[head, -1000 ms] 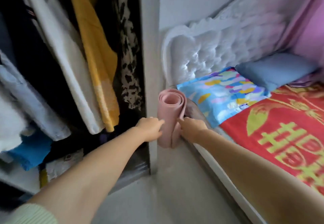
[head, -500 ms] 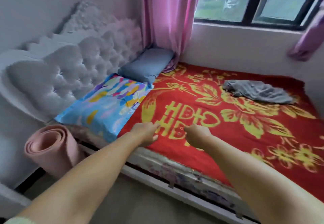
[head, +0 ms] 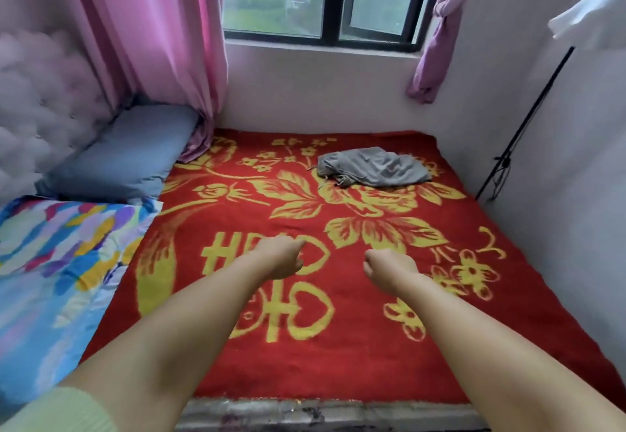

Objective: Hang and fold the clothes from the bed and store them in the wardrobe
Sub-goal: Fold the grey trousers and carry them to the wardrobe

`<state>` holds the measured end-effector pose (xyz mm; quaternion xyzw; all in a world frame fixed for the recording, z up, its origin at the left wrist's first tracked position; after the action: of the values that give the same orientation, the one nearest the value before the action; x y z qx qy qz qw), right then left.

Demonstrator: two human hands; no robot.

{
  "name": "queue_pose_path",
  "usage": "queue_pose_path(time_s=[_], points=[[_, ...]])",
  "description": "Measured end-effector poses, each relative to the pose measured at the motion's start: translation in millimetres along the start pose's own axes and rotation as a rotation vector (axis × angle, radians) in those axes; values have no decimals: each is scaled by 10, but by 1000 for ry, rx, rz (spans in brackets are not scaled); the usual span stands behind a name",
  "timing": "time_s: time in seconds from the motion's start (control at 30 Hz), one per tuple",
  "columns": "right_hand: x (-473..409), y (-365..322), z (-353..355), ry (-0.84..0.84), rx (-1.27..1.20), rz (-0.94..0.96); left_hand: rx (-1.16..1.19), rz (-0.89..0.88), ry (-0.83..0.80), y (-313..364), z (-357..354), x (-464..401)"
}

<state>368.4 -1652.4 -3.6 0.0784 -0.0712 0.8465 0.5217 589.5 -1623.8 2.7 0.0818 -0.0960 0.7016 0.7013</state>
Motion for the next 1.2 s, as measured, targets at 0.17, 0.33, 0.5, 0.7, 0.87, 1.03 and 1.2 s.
queue_pose_path(time_s=[0.17,0.33,0.5,0.7,0.87,1.03,1.2], points=[[-256,595,-217,-78,-51,-128,-7,-85,-88,424,-59,-830],[-582,1299,-474,-150,-112,-209,4,-181,-178,967,-381,-1430],[-1324,1949,-811,-228,-162,-154,29,-123,-285,1332,-716,-2239],[-2452,2798,-1213,-315,-74,-29,77,-76,-293,1731,-1090,-3436],[-3614,3116,-1640,-167,-55,60,191,46,-210,1754,-1699,-4630],[-4668,3179,-2088,154,-171,123,229,155,-18,1572,-2308,-5719],[-5289,3233,-2689,185,-69,181,186,194,159,1486,-2942,-5906]])
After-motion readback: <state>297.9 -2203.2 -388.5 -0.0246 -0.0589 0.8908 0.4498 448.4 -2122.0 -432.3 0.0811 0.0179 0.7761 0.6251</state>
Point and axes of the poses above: each hand's wrist, its own x-axis away from the middle knuckle, its own z-axis out of the back of the hand, y = z × x, the point moved 1 cm from there along -x, towards the middle knuckle, and after that the axes turned 8 degrees about z, right-handed, at the moved point
